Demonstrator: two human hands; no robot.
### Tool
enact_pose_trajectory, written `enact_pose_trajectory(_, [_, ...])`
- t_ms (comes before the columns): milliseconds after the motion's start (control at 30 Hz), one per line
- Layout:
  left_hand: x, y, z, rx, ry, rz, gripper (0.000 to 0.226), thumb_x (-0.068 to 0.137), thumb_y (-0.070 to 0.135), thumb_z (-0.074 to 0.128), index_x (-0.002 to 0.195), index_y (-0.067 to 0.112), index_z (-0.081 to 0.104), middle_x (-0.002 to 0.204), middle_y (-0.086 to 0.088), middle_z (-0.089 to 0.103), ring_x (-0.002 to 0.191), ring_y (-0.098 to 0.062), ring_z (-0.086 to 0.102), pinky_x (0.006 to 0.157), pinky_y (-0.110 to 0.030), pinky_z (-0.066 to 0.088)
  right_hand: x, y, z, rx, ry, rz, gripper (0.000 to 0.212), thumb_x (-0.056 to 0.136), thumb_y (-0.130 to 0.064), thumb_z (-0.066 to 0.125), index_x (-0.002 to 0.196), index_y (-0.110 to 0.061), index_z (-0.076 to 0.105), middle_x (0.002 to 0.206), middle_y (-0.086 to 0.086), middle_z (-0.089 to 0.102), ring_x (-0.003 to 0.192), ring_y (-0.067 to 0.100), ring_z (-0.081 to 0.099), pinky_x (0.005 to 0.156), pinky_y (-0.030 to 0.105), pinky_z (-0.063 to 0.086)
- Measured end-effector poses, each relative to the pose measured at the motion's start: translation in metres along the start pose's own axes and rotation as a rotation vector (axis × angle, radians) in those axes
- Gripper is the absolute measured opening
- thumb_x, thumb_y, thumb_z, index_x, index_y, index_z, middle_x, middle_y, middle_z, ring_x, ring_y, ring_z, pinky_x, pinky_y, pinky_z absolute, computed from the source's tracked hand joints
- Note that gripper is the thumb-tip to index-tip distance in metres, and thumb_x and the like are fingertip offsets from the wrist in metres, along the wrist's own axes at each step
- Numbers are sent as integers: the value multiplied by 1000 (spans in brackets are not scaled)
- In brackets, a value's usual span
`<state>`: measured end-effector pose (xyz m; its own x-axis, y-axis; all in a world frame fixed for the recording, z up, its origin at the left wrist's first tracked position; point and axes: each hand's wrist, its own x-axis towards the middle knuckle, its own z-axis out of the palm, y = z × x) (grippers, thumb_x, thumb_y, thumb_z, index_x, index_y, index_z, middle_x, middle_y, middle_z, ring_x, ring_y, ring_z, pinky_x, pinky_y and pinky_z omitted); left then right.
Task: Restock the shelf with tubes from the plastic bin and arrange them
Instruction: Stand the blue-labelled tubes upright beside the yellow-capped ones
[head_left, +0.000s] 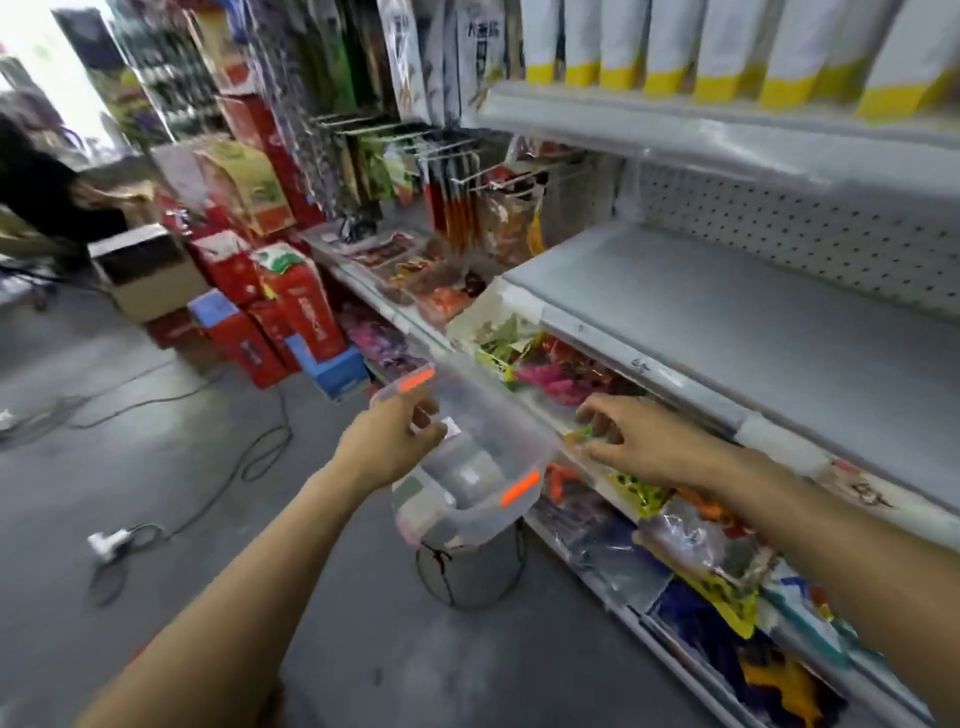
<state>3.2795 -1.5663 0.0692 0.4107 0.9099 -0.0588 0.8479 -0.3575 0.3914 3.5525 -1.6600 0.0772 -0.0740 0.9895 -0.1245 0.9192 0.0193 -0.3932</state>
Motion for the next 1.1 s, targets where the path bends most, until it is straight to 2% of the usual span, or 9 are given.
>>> enact_pose_trajectory(133, [44, -56, 14, -55, -117, -101, 29, 93, 38, 57, 117, 23, 59, 110, 4, 66, 94, -17, 61, 82, -32, 48, 80, -8, 40, 59, -133, 4, 32, 87, -34, 60, 117, -23, 56, 102, -6, 58, 87, 12, 58, 80, 38, 53])
enact_pose_trajectory(300, [110, -104, 51, -96, -220, -171, 26, 93, 25, 58, 119, 19, 60, 113, 0, 67, 100, -20, 62, 82, -27, 45, 174, 7, 93, 98, -260, 9, 30, 85, -32, 63, 113, -24, 58, 98, -7, 58, 90, 13, 57, 83, 34, 50])
enact_pose_trajectory(467, [188, -149, 109, -152, -315, -274, 28, 91, 18, 59, 119, 17, 60, 115, -5, 66, 102, -26, 62, 89, -30, 48, 279, 29, 151, 97, -417, 23, 35, 86, -33, 61, 120, -23, 56, 112, -3, 61, 100, 15, 58, 88, 32, 49])
enact_pose_trajectory(567, [237, -173, 156, -146, -366, -304, 30, 91, 16, 55, 120, 17, 63, 124, -8, 63, 112, -27, 58, 95, -34, 46, 352, 40, 191, 71, -475, 26, 39, 88, -33, 59, 125, -22, 54, 125, -1, 59, 110, 19, 56, 92, 31, 47])
enact_pose_trajectory(667, [279, -192, 206, -54, -491, -281, 31, 94, 17, 51, 123, 17, 64, 129, -6, 61, 118, -26, 55, 96, -32, 44, 418, 47, 237, 39, -503, 7, 41, 89, -25, 57, 129, -19, 52, 137, 1, 51, 123, 22, 50, 99, 32, 43])
enact_pose_trajectory(800, [318, -217, 265, -35, -699, -333, 30, 92, 14, 53, 121, 12, 64, 127, -10, 61, 115, -29, 58, 95, -34, 45, 485, 54, 294, -46, -482, -16, 46, 88, -11, 52, 132, -22, 48, 139, 4, 47, 129, 26, 40, 99, 35, 39])
enact_pose_trajectory(967, [340, -241, 317, 200, -923, -262, 45, 93, 20, 56, 137, 11, 48, 140, -12, 49, 127, -32, 47, 105, -41, 39, 543, 55, 356, -274, -500, -242, 53, 84, -7, 56, 135, -19, 44, 136, 3, 47, 127, 25, 38, 95, 37, 39])
enact_pose_trajectory(1067, [337, -245, 340, 514, -1098, -102, 55, 98, 25, 46, 147, 8, 29, 152, -15, 32, 140, -31, 32, 107, -38, 34, 556, 63, 389, -401, -547, -360, 58, 84, -7, 56, 139, -15, 38, 140, 4, 43, 128, 25, 38, 95, 37, 38])
enact_pose_trajectory(1100, [334, -245, 348, 539, -1137, -127, 57, 100, 28, 43, 150, 11, 24, 154, -16, 29, 141, -30, 30, 107, -38, 34, 556, 66, 398, -434, -546, -371, 62, 82, -8, 59, 140, -14, 35, 140, 5, 43, 128, 25, 39, 96, 38, 37])
